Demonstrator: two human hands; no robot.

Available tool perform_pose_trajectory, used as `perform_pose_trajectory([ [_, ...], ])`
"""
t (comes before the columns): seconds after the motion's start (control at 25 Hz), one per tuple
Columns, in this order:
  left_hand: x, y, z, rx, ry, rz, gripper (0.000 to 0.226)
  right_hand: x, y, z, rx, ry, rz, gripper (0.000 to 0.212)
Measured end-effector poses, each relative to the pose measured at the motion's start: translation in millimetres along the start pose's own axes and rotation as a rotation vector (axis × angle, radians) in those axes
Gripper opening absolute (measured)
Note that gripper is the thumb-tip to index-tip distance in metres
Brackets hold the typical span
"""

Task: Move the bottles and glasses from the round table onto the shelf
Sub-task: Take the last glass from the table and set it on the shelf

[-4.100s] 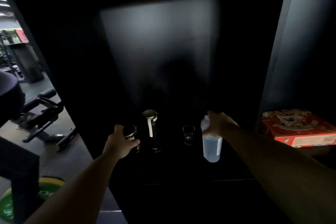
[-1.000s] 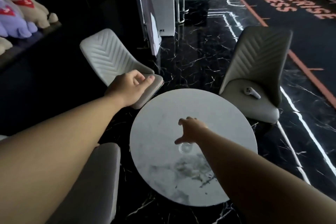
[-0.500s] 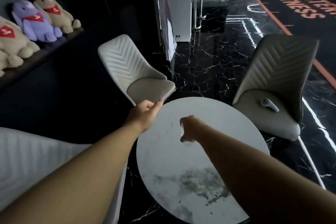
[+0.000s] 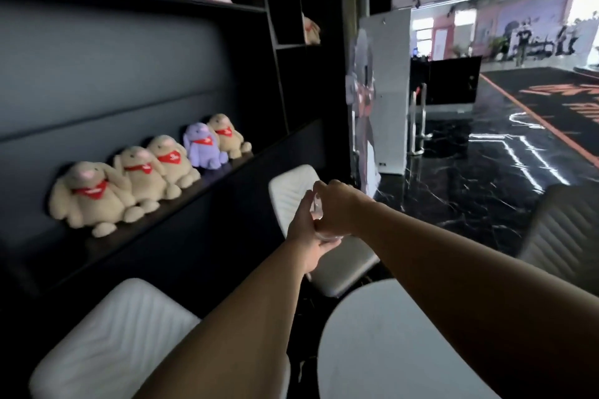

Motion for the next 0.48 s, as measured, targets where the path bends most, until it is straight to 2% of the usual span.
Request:
perform_pose_trajectory([
  [0.12, 44, 30, -50, 0.066, 0.013, 0.064, 0.066, -68, -13, -14, 0.054, 0.051, -0.142, 0.060],
  [0.28, 92, 80, -137, 0.183, 0.134, 0.142, 0.050, -181, -30, -12, 0.056, 0.018, -0.274, 0.061],
  [0.36, 113, 108, -191, 0.229, 0.207, 0.167, 0.048, -248, -32, -10, 0.069, 0.003, -0.369, 0.062],
  [0.48, 149, 160, -286, 0.315, 0.179, 0.262, 0.042, -366, -28, -5, 0.082, 0.001, -0.531, 0.055],
])
Point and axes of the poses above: each hand's wrist, its own y-axis away from the middle knuckle, its own z-axis out of the palm, x = y × z, the point moved 7 cm from there along -y, towards the middle knuckle, and after that the axes turned 5 degrees about y, right-handed, at the moved point
